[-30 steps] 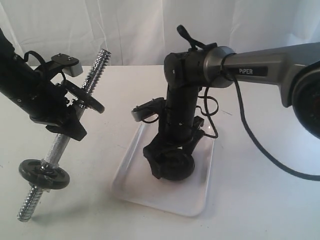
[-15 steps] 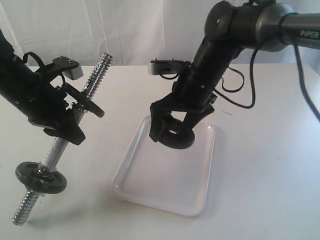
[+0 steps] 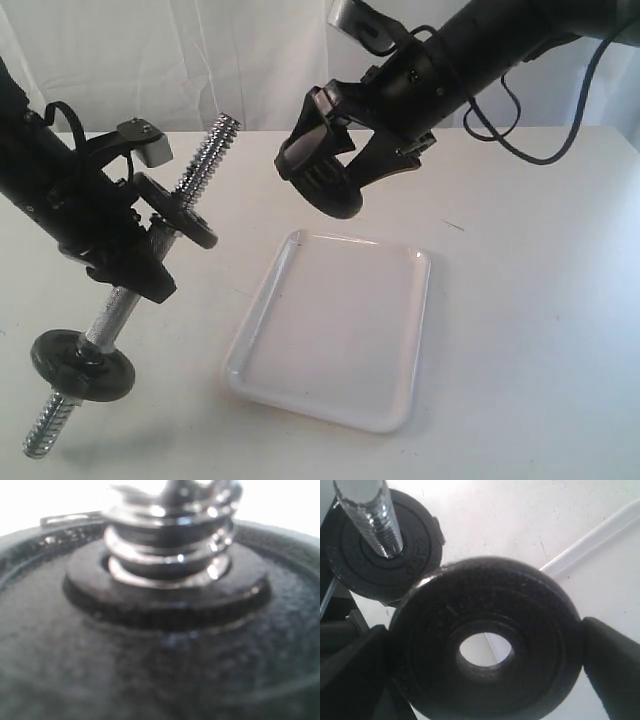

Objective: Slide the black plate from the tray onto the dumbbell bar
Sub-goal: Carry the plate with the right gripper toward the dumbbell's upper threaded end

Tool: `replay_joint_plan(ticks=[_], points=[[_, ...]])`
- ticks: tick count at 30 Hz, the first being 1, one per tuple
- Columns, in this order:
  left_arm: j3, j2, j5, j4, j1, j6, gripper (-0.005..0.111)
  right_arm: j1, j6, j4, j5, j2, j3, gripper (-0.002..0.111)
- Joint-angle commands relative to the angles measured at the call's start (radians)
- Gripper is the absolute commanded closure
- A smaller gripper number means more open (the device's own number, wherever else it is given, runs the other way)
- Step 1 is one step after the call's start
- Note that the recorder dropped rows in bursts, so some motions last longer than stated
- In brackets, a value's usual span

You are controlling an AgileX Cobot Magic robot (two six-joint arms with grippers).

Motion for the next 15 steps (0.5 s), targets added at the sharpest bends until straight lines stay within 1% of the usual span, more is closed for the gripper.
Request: replay_joint_plan(ticks=[1, 4, 7, 11, 15], points=[[-0.026, -0.060, 0.081, -0.139, -0.001, 0.034, 0.107, -0.014, -0.032, 0.138, 0.004, -0.022, -0.001, 0.108], [-0.026, -0.060, 0.097, -0.139, -0.001, 0.058, 0.107, -0.022, -0.055, 0.236, 0.004, -0.022, -0.001, 0.108], [-0.026, -0.060, 0.106, -0.139, -0.001, 0.064, 0.107, -0.029, -0.069, 0.294, 0.004, -0.022, -0.001, 0.108], [-0.026, -0.060, 0.147, -0.139, -0.001, 0.096, 0.107, -0.032, -0.069, 0.301, 0.004, -0.022, -0.001, 0.108], [-0.026, -0.060, 0.154, -0.139, -0.001, 0.113, 0.107, -0.032, -0.069, 0.305, 0.004, -0.022, -0.001, 0.108]])
